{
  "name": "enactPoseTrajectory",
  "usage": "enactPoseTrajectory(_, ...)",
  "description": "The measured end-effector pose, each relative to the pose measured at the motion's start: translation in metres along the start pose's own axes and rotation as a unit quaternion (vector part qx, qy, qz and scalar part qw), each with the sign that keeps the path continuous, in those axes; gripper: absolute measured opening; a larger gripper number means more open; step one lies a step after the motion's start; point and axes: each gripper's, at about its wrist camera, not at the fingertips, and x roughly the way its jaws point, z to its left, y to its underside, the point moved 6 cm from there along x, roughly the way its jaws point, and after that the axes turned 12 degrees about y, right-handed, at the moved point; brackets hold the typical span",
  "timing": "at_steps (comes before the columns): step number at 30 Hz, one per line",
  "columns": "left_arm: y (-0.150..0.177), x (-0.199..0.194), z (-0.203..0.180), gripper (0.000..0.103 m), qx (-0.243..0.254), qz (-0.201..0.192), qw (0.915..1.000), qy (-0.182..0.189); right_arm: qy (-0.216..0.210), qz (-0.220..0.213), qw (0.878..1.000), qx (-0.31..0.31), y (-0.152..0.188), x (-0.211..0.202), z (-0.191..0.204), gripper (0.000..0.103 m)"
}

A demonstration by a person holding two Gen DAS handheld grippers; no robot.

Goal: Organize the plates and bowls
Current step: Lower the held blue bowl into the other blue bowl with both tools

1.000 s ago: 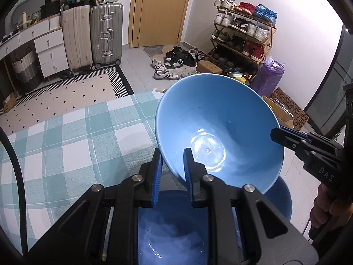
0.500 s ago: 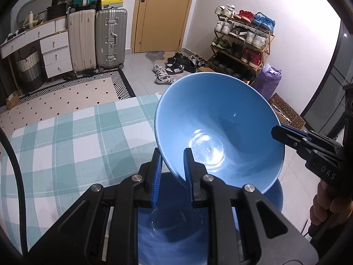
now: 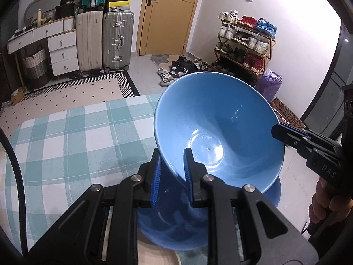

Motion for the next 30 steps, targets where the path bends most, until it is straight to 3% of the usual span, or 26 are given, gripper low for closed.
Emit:
enactPoseTrajectory(14, 0.028, -0.045, 0.000, 0.016, -0.004, -0.015, 0.9999, -0.004, -0.023, -0.010, 1.000, -0.005, 0.016, -0.025, 0.023, 0.017)
enactPoseTrajectory(30, 0.063, -0.055, 0.000, 0.016, -0.005, 0.000, 0.9999, -0.014, -0.031, 0.008, 0.999, -0.004, 0.052, -0.023, 0.031, 0.017)
